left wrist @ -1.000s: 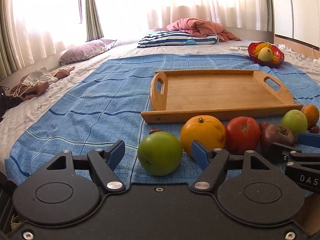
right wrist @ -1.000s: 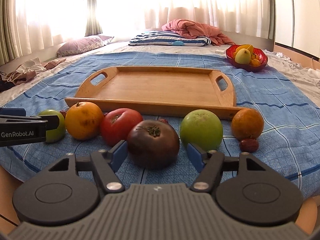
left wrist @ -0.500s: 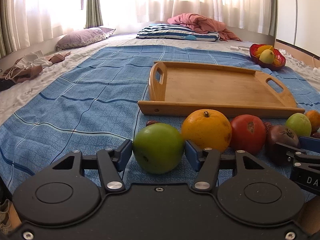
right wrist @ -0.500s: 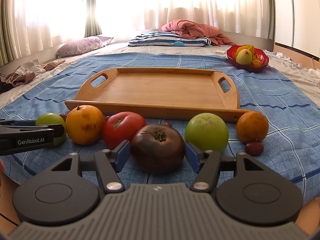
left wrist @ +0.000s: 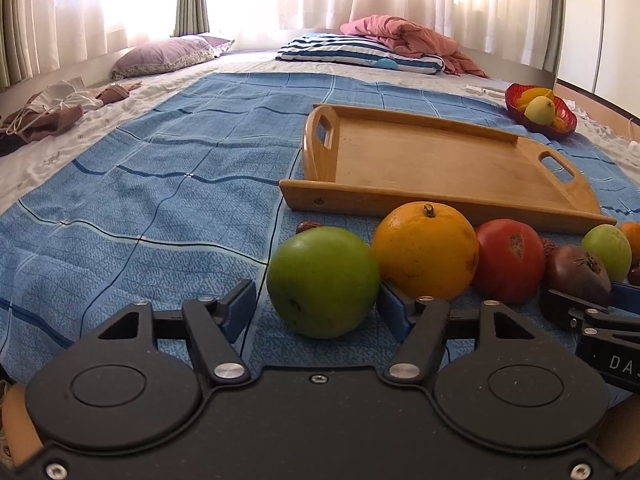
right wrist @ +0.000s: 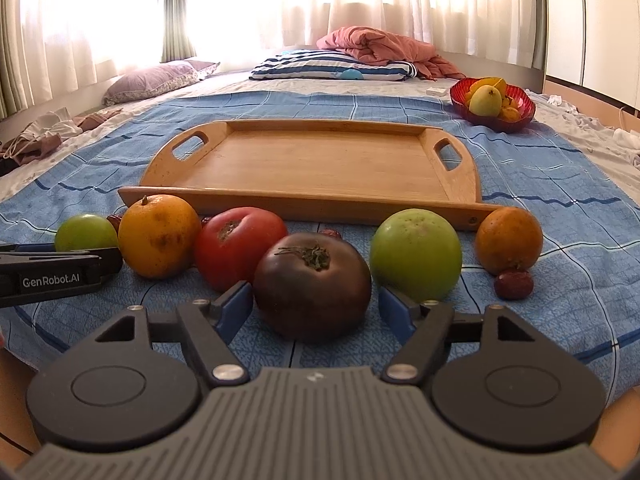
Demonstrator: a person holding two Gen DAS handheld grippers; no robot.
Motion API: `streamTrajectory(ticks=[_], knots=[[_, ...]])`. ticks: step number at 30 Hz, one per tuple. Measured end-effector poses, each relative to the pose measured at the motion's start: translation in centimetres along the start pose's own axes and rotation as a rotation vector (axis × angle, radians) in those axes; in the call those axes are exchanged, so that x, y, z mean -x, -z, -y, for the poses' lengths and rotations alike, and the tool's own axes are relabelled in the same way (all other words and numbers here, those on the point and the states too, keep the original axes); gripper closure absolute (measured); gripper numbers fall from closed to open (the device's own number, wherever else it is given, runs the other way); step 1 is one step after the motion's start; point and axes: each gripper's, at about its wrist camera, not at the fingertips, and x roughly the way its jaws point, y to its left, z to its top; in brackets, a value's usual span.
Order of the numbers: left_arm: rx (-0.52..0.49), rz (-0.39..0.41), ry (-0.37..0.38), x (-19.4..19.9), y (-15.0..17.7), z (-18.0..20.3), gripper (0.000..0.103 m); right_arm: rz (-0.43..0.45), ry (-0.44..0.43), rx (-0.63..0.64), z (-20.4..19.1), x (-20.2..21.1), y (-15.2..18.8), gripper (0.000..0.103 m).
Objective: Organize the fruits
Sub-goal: 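Close the left gripper on the green apple while the right gripper closes on the dark tomato, then lift the green apple and dark tomato and carry both onto the wooden tray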
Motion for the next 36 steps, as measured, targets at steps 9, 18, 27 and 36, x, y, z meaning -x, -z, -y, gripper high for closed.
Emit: streamTrajectory(ticks=[9,18,27,36], knots=[[0.002,0.021,-0.021,0.9,-0.2,0.7,0.048,-0.006,0.006,-0.009,-0.3,-0.8,-0.3,0.037],[-0.031,0.109,-0.006,3.6,-2.0,1.9,0.048,0.012,-0.008,-0.014,0.1,0.7,-0.3,0.038],[-0.064,0.125,0.050,3.6,-5.5,4.3,0.048,0.114,-0.014,-0.020,1.6,3.4,-2.5,0.038],[-0.063,0.100,0.123,0.8,-9.5,6.7,0.048,0.163,0.031,-0.017,5.1,1.9,-6.0,0.038]])
